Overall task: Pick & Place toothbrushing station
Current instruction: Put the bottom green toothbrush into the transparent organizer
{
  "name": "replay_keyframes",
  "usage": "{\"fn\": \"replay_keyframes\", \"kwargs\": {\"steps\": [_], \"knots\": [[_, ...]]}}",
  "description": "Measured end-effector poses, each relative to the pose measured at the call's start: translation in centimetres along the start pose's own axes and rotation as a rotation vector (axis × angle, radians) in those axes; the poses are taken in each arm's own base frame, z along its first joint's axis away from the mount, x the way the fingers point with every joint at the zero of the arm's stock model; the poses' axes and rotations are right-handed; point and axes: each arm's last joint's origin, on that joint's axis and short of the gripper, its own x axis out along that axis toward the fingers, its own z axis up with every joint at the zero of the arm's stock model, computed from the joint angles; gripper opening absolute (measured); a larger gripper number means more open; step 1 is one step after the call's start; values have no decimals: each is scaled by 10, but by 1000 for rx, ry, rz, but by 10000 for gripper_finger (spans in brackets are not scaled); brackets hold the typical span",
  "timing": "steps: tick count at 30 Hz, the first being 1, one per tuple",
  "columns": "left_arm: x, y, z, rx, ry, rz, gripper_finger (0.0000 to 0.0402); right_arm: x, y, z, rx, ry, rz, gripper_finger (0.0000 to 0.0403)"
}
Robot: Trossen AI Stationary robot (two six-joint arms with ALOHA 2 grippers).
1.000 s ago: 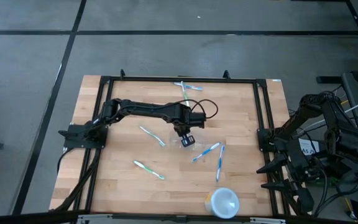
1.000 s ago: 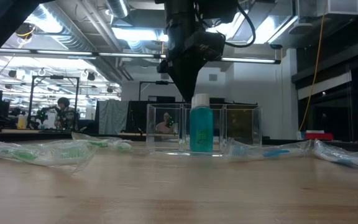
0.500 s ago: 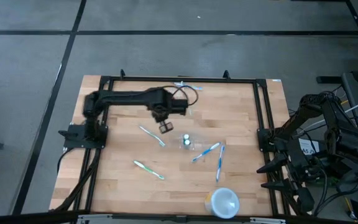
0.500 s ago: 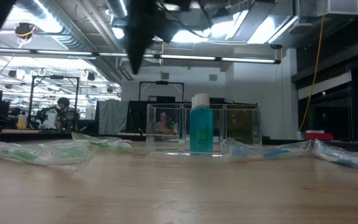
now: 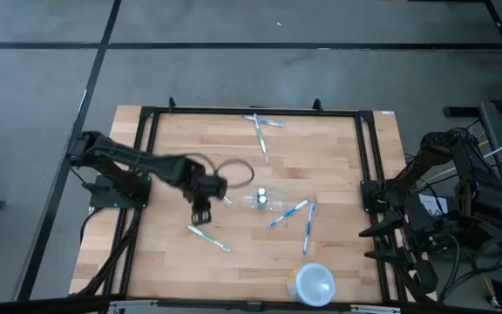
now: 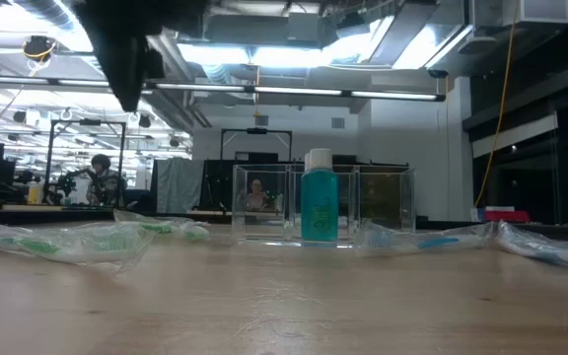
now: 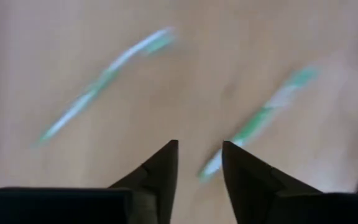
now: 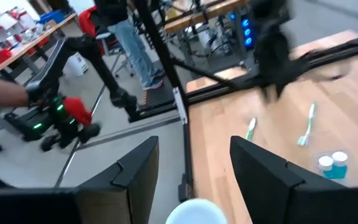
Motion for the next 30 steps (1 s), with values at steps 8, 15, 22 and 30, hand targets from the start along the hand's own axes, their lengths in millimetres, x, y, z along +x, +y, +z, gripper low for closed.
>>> {"fn": "replay_keyframes", "kwargs": {"steps": [8,15,22,30], "knots": [[30,-59,-40,241,-108,22,152,-1,-4,5,-27,-151,-113,201],[61,-74,-37,355,-164,20,149,-8,-11,16,19,-292,-198,201],[84,-78,-20,468,-186,-29,158,-6,-10,24,52,-353,-235,201],[105,-84,-18,521,-150,-66,160,-4,-7,30,97,-362,-215,201]]}}
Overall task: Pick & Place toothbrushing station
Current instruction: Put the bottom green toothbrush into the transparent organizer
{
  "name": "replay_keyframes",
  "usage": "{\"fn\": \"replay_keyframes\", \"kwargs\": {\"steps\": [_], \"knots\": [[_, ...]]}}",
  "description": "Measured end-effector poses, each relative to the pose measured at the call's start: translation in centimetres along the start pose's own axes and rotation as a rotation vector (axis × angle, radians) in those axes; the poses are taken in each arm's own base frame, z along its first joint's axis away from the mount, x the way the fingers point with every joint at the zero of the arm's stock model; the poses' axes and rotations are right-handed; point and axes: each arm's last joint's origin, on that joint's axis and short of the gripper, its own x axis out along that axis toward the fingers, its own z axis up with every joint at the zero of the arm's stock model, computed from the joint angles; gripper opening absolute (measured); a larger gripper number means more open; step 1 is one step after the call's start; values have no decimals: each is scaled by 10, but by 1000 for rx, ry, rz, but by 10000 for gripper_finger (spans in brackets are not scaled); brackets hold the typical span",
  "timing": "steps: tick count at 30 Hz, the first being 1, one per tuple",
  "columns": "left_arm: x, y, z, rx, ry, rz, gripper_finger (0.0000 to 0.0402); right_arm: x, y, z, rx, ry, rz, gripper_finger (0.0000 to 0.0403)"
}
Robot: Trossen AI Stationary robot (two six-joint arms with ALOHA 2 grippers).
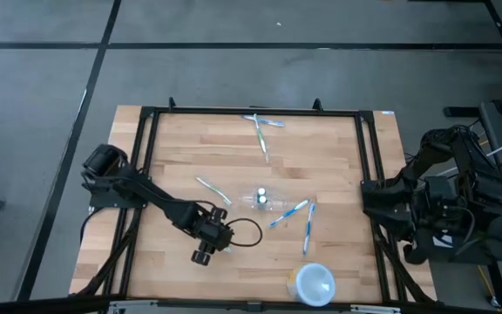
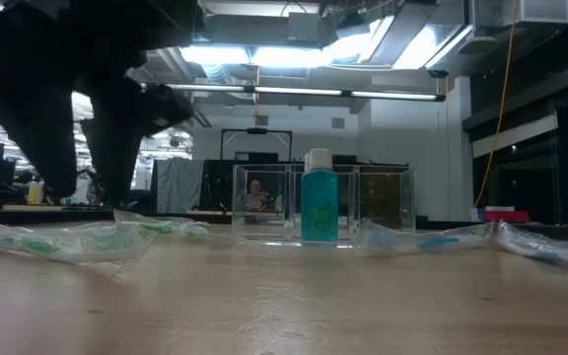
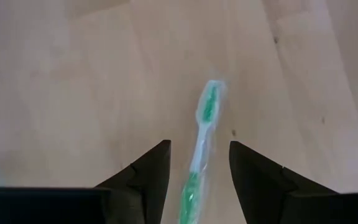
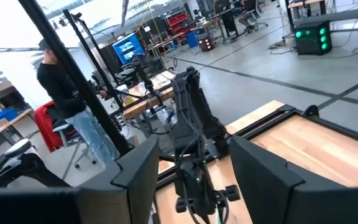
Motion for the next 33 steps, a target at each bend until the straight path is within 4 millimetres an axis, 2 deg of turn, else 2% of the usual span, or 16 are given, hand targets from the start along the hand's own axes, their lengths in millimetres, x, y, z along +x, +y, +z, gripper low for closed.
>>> {"fn": "replay_keyframes", "kwargs": {"steps": [12,16,23,33], "knots": [[24,-2,-3,-14,47,2,156,0,2,0,19,9,15,201],[28,-2,-4,-14,68,-8,121,0,3,1,18,7,17,201],[29,2,-3,-28,66,-9,15,0,4,2,8,-1,13,201],[26,12,-1,-58,55,-18,2,0,3,2,12,-13,0,201]]}}
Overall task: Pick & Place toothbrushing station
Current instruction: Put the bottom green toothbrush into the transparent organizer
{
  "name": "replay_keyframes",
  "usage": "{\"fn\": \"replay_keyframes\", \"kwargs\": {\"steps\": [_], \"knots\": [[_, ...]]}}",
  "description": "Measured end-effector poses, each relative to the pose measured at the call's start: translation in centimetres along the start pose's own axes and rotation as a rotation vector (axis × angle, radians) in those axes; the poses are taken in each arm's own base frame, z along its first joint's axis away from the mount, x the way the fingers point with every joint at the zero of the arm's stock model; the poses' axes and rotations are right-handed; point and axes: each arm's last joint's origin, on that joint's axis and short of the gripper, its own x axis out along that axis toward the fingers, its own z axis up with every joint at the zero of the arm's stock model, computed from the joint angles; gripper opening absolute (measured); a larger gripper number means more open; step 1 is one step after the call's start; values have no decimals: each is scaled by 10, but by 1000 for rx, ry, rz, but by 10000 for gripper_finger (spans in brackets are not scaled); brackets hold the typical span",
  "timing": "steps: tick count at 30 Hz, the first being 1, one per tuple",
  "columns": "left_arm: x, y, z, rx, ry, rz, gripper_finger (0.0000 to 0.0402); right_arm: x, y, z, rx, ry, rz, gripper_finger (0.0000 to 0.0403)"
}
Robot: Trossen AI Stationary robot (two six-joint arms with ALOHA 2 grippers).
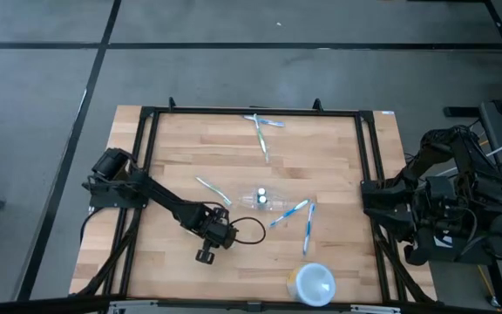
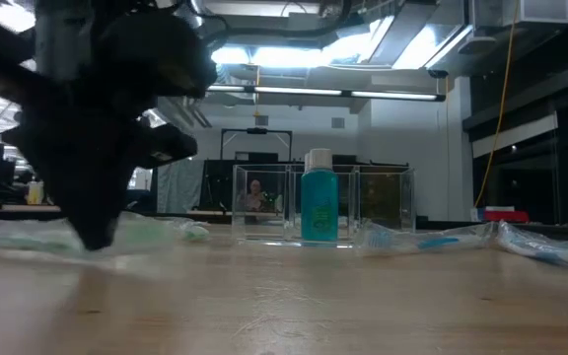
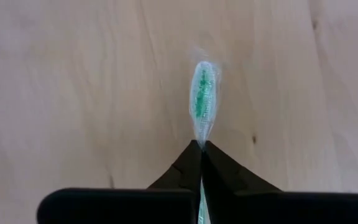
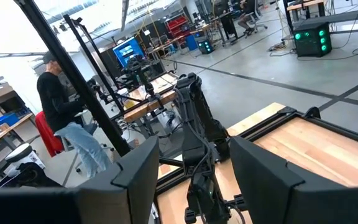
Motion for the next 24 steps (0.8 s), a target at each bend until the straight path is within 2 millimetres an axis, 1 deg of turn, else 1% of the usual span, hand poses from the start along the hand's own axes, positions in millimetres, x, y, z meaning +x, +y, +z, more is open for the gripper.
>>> {"fn": "replay_keyframes", "kwargs": {"steps": [3,7,13,19,22,24], "knots": [[-12,4,5,-12,-55,-5,2,0,0,0,-3,-4,-4,201],[-38,11,13,-35,-176,42,2,2,-1,0,-11,-11,-15,201],[-93,25,22,-110,-423,113,1,6,-2,1,-35,-13,-27,201],[-150,45,24,-218,-704,203,1,7,-2,1,-59,-15,-32,201],[-172,55,27,-256,-842,208,1,7,-2,1,-63,-15,-33,201],[-184,61,29,-262,-926,201,1,7,-2,1,-67,-15,-33,201]]}}
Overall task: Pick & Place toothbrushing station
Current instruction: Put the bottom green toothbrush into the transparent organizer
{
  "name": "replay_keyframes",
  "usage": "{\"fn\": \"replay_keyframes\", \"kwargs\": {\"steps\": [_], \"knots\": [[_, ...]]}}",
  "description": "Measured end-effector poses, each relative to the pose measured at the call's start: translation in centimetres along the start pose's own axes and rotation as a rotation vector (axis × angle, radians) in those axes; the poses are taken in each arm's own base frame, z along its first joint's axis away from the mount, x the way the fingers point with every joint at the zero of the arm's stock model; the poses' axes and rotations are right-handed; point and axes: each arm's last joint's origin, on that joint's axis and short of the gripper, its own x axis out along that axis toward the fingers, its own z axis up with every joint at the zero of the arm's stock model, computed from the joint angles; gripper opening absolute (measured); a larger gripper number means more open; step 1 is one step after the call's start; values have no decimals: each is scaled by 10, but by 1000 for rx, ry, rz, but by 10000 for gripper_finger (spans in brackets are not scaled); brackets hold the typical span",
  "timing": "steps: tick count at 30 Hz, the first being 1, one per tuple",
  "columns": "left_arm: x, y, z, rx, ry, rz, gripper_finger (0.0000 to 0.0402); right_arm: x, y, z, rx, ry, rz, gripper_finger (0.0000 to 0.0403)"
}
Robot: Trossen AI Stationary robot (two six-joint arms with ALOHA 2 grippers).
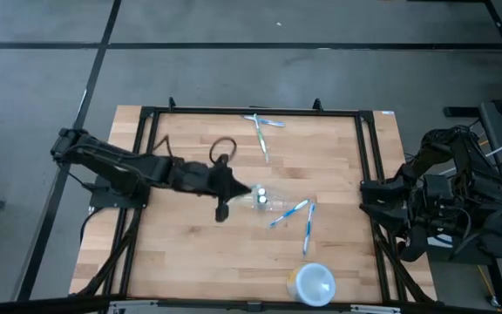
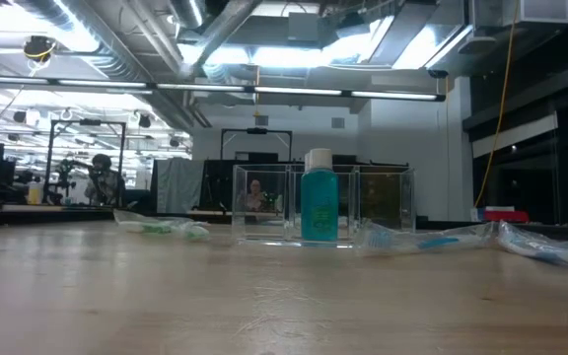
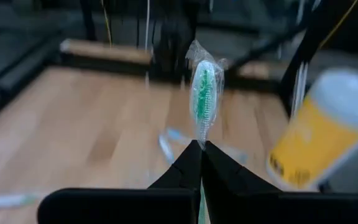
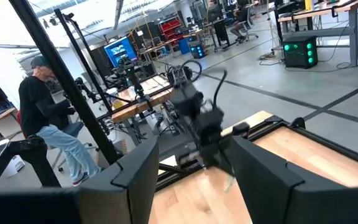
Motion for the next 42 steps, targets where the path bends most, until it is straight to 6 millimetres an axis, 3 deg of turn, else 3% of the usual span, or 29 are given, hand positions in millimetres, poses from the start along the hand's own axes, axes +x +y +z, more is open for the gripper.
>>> {"fn": "replay_keyframes", "kwargs": {"steps": [7,15,21,42], "knots": [[0,17,28,-21,-248,-77,1,0,0,0,-2,0,1,201],[4,38,24,-60,-411,4,1,0,0,0,-18,1,1,201],[4,52,9,-87,-543,30,1,0,0,0,-22,1,1,201],[2,76,-88,-76,-613,149,1,9,-2,2,116,-15,-35,201]]}}
